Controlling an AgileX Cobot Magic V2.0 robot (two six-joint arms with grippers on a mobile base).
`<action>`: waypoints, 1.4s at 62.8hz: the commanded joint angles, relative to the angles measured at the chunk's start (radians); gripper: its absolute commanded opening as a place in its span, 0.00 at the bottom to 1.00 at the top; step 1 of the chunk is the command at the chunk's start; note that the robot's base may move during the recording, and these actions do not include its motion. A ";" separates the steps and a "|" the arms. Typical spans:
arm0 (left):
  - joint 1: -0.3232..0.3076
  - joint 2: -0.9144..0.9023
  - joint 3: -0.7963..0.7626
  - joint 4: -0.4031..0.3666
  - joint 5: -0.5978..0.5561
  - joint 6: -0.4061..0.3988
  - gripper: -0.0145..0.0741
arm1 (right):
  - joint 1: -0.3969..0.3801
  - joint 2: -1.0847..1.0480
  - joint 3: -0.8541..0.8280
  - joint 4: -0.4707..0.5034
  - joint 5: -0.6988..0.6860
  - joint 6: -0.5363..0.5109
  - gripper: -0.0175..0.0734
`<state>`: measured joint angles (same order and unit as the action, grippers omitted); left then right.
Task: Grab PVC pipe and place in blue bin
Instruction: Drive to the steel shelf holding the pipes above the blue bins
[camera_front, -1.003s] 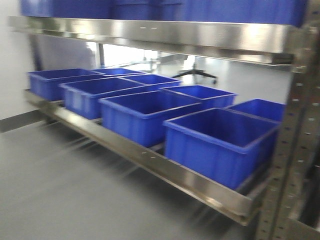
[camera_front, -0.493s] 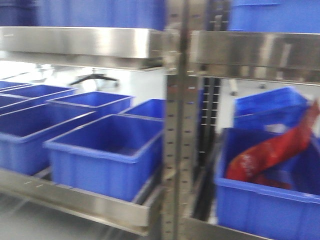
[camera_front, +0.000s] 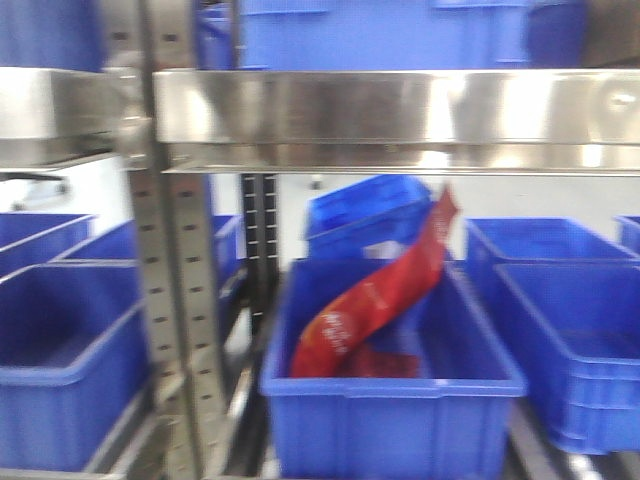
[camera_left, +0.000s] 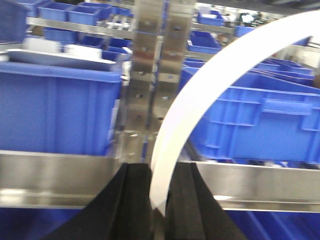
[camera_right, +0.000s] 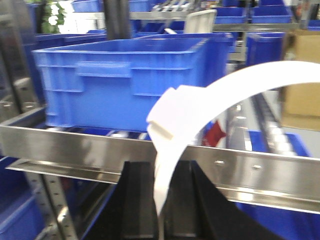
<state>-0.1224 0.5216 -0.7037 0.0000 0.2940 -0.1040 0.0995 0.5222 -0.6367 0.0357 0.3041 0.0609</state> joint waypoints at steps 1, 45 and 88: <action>0.001 -0.007 0.000 0.005 -0.029 -0.003 0.04 | 0.001 -0.005 0.000 -0.007 -0.028 -0.003 0.01; 0.001 -0.007 0.000 0.005 -0.029 -0.003 0.04 | 0.001 -0.005 0.000 -0.007 -0.028 -0.003 0.01; 0.001 -0.007 0.000 0.005 -0.029 -0.003 0.04 | 0.001 -0.005 0.000 -0.007 -0.028 -0.003 0.01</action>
<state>-0.1224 0.5216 -0.7037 0.0000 0.2940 -0.1040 0.0995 0.5222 -0.6367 0.0357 0.3041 0.0609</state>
